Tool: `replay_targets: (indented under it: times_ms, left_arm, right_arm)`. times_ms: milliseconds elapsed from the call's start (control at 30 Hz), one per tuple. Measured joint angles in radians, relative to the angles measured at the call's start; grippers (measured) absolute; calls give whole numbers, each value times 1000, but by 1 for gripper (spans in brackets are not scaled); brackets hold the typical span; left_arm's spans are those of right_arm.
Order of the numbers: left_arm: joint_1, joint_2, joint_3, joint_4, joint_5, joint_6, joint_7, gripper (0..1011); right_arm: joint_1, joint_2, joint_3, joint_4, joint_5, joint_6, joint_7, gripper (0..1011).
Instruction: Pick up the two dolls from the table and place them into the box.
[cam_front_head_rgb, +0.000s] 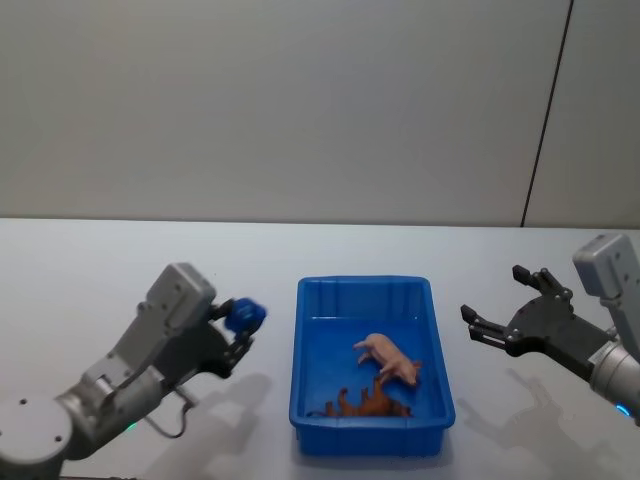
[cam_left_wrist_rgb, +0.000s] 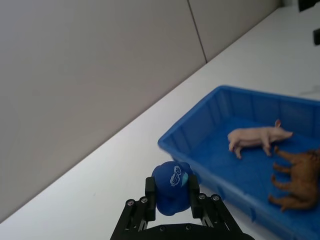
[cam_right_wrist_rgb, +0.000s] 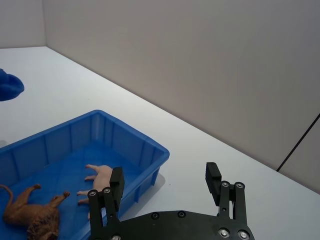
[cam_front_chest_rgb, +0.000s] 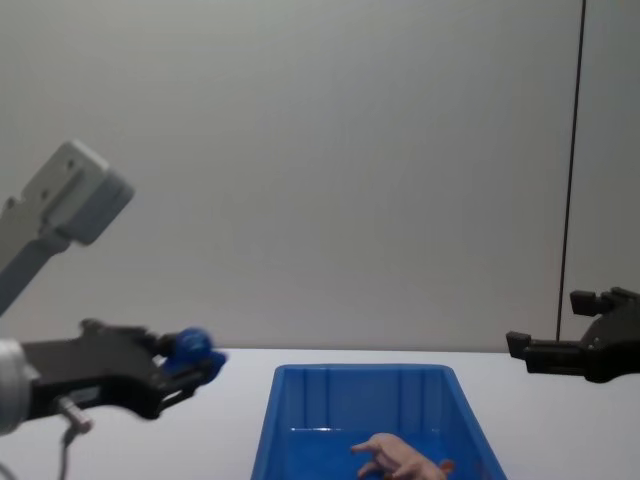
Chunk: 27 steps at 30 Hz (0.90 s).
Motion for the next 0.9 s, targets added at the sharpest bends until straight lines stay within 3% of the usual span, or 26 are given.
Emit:
replay_targets:
  times_ms: [300,600,900]
  left_arm:
    - [-55,-74,37,36,-1,-59,-39,360]
    - [-86,-124,66,68,-9,-99,-67,698]
    - [-75,-125,72,52,-29,-127,-66,940]
  right_arm:
    - [0,0,0,0,0,0,0,1001]
    - [0,0,0,0,0,0,0,1001]
    - [0,0,0,0,0,0,0,1001]
